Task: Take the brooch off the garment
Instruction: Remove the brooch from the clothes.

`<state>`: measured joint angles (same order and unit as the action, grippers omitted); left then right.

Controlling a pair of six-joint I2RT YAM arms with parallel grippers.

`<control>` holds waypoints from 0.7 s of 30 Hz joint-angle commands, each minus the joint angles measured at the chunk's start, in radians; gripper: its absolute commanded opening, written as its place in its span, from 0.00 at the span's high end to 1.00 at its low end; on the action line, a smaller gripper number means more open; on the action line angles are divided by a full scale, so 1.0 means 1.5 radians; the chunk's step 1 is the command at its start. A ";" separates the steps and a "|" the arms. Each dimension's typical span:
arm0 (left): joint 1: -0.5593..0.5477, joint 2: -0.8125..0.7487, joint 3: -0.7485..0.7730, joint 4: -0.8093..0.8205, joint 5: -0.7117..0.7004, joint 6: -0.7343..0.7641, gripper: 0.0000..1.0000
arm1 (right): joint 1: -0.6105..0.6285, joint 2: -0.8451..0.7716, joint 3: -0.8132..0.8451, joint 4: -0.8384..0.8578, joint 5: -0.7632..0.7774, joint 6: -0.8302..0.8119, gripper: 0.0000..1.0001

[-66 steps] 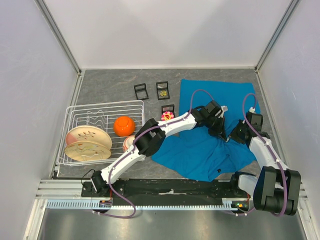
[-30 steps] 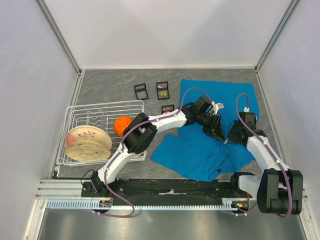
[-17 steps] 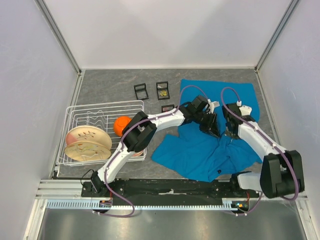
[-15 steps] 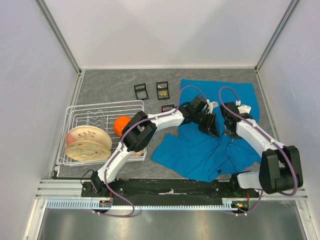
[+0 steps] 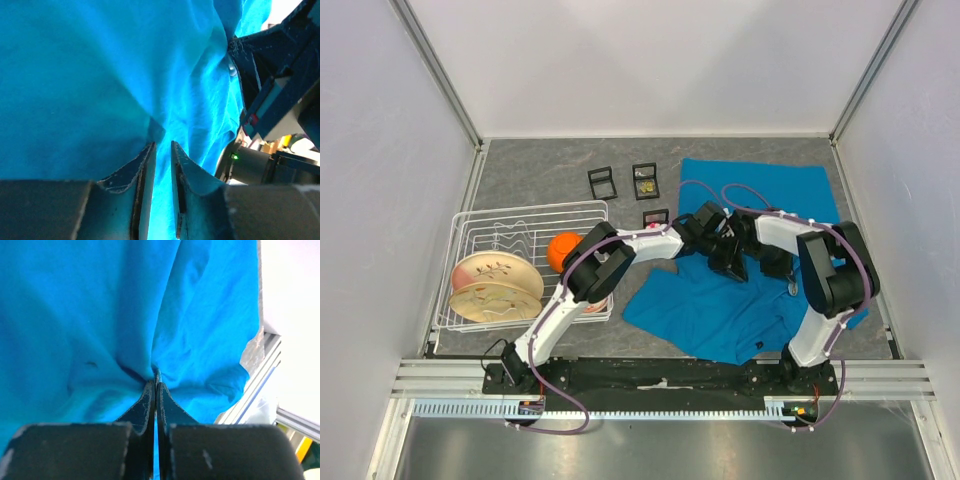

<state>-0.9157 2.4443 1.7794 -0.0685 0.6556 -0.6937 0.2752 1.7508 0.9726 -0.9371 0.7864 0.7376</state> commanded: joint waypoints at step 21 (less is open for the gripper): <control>0.001 0.008 -0.056 0.015 -0.030 0.065 0.71 | -0.123 -0.012 -0.035 -0.057 0.008 0.137 1.00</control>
<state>-0.8932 2.4313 1.7126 -0.0132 0.7231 -0.7063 0.1818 1.8671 0.9634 -1.0817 0.8711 0.8951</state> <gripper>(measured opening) 0.281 0.008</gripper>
